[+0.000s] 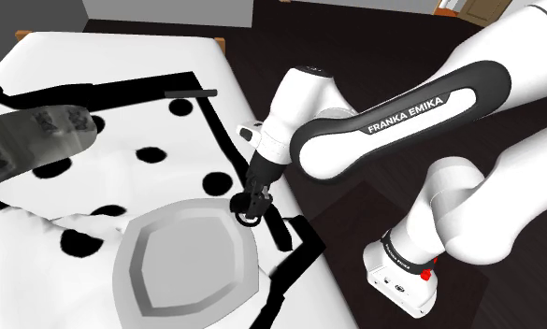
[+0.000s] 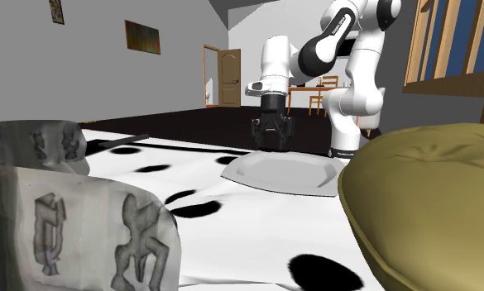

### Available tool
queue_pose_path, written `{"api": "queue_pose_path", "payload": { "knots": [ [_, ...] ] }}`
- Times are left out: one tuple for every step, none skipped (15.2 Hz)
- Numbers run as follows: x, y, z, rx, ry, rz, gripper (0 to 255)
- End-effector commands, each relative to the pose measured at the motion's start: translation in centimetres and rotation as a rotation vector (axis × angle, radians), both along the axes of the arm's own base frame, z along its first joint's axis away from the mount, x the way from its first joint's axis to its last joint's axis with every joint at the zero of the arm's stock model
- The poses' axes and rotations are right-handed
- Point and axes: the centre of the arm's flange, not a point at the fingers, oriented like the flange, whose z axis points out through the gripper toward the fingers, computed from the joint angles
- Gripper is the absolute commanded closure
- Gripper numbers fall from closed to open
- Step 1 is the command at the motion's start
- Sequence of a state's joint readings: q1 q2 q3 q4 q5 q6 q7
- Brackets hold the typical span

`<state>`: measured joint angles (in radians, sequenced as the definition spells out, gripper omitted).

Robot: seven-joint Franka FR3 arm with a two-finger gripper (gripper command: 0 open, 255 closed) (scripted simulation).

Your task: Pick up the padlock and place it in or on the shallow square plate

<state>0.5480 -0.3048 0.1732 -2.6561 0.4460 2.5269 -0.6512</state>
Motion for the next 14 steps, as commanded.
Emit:
{"api": "queue_pose_path", "payload": {
  "knots": [
    [0.0, -0.1, 0.6, -0.003, 0.003, -0.001, 255],
    [0.0, -0.1, 1.1, -0.003, 0.003, -0.001, 255],
    [0.0, -0.1, 1.7, -0.003, 0.003, -0.001, 255],
    [0.0, -0.1, 2.2, -0.003, 0.003, -0.001, 255],
    [0.0, -0.1, 2.7, -0.003, 0.003, -0.001, 255],
    [0.0, -0.1, 3.3, -0.003, 0.003, -0.001, 255],
    [0.0, -0.1, 3.8, -0.003, 0.003, -0.001, 255],
    [0.0, -0.1, 4.3, -0.003, 0.003, -0.001, 255],
    [0.0, -0.1, 4.8, -0.003, 0.003, -0.001, 255],
    [0.0, -0.1, 5.4, -0.003, 0.003, -0.001, 255],
    [0.0, -0.1, 5.9, -0.003, 0.003, -0.001, 255],
    [0.0, -0.1, 6.4, -0.003, 0.003, -0.001, 255],
    [0.0, -0.1, 6.9, -0.003, 0.003, -0.001, 255],
    [0.0, -0.1, 7.5, -0.003, 0.003, -0.001, 255]
  ]
}}
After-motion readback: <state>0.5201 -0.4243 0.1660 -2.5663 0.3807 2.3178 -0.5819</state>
